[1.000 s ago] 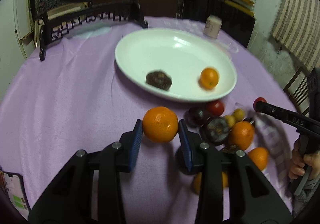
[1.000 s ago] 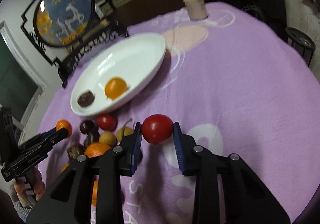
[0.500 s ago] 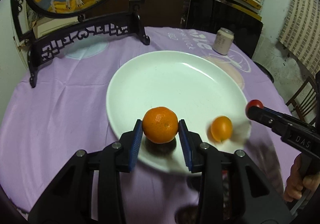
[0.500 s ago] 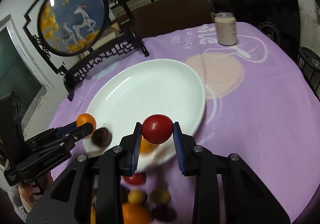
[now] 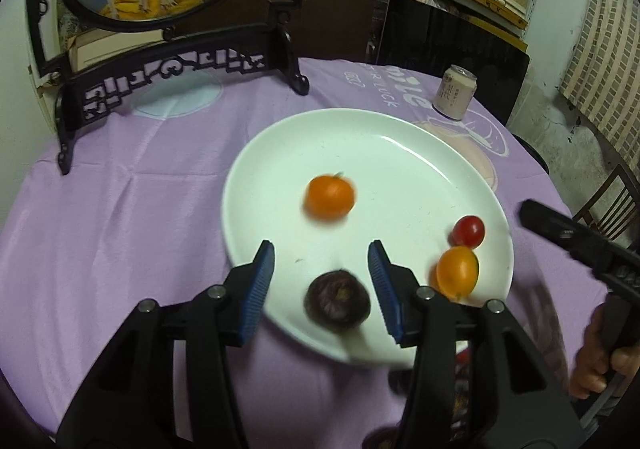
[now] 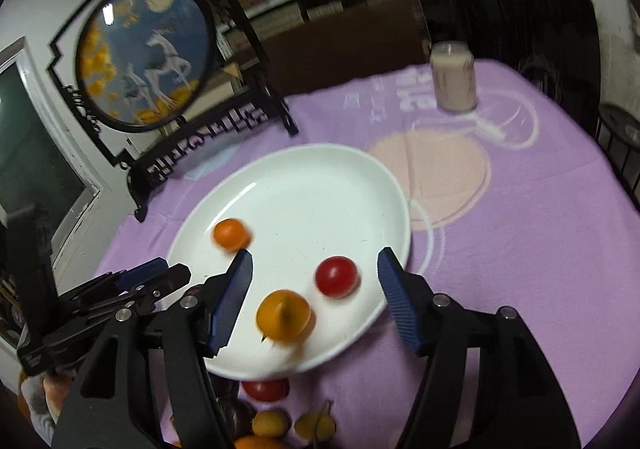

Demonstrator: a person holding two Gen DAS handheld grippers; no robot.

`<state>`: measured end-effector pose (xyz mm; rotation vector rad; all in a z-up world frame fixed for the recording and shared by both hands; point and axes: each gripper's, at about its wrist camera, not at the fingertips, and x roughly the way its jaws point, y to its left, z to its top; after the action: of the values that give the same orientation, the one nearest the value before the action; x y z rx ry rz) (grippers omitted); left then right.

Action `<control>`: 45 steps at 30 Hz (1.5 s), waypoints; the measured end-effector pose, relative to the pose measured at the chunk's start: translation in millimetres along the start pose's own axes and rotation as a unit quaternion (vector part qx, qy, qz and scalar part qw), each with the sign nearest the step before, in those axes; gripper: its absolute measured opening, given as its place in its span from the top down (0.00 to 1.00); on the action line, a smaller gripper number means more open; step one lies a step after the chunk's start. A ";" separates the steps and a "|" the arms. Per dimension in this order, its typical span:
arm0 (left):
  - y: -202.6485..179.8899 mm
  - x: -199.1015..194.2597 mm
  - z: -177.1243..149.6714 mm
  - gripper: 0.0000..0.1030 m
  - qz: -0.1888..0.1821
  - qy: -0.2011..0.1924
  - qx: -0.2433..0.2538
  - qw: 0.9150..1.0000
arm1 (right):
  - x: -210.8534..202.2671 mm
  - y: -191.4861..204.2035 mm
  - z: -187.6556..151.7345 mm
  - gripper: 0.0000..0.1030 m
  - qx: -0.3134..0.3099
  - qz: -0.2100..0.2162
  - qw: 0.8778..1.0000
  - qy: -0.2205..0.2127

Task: Organize fruits
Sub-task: 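Release the mandarin and red tomato onto the plate with both tools, then grasp a dark cherry with the left tool while the right tool grasps another cherry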

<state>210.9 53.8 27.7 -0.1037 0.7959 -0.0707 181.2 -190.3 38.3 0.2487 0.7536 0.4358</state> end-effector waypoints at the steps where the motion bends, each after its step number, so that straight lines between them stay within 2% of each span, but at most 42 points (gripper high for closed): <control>1: 1.2 -4.1 -3.4 0.47 0.002 -0.001 -0.003 1.000 | -7.0 1.0 -3.4 0.37 -0.003 0.002 1.000 -0.005; 2: 2.2 -7.4 -6.2 0.42 0.002 -0.002 -0.006 1.000 | -15.1 1.8 -9.4 0.37 -0.004 0.003 1.000 -0.010; 7: -0.7 -33.7 -30.4 0.41 -0.009 -0.008 -0.007 1.000 | -30.6 0.3 -40.8 0.37 -0.008 -0.006 1.000 0.000; 12: -19.4 -53.0 -59.3 0.40 -0.032 -0.003 0.029 0.999 | -36.5 -13.9 -54.7 0.36 0.024 -0.014 1.000 0.011; 16: -34.5 -47.5 -71.4 0.40 -0.048 0.017 0.056 0.997 | -43.1 -24.1 -54.8 0.36 0.045 -0.015 0.999 0.002; 24: -48.8 -23.0 -73.3 0.41 -0.050 0.037 0.081 0.995 | -44.0 -26.2 -52.4 0.36 0.054 -0.009 0.998 0.007; 31: -51.8 -10.0 -69.3 0.49 -0.050 0.041 0.086 0.994 | -43.1 -23.3 -53.1 0.36 0.047 -0.013 0.999 0.010; 33: -52.2 -7.6 -68.0 0.55 -0.056 0.040 0.085 0.994 | -42.4 -23.6 -53.7 0.36 0.046 -0.015 0.999 0.012; 36: -54.4 -6.2 -68.0 0.65 -0.085 0.043 0.089 0.991 | -39.8 -23.2 -54.2 0.36 0.044 -0.013 0.999 0.020; 38: -57.2 -7.7 -69.2 0.66 -0.111 0.048 0.093 0.988 | -38.6 -22.9 -55.0 0.36 0.043 -0.011 0.999 0.024; 41: -60.8 -8.9 -70.8 0.67 -0.107 0.042 0.106 0.988 | -37.9 -23.9 -55.5 0.36 0.045 -0.009 0.999 0.027; 45: -55.4 -15.0 -72.0 0.73 -0.102 0.040 0.100 0.989 | -38.1 -25.8 -55.6 0.36 0.049 -0.005 0.998 0.028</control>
<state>147.5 -4.4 -5.0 0.0091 0.8522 -0.3495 124.9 -227.4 12.6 0.3256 0.8322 0.3977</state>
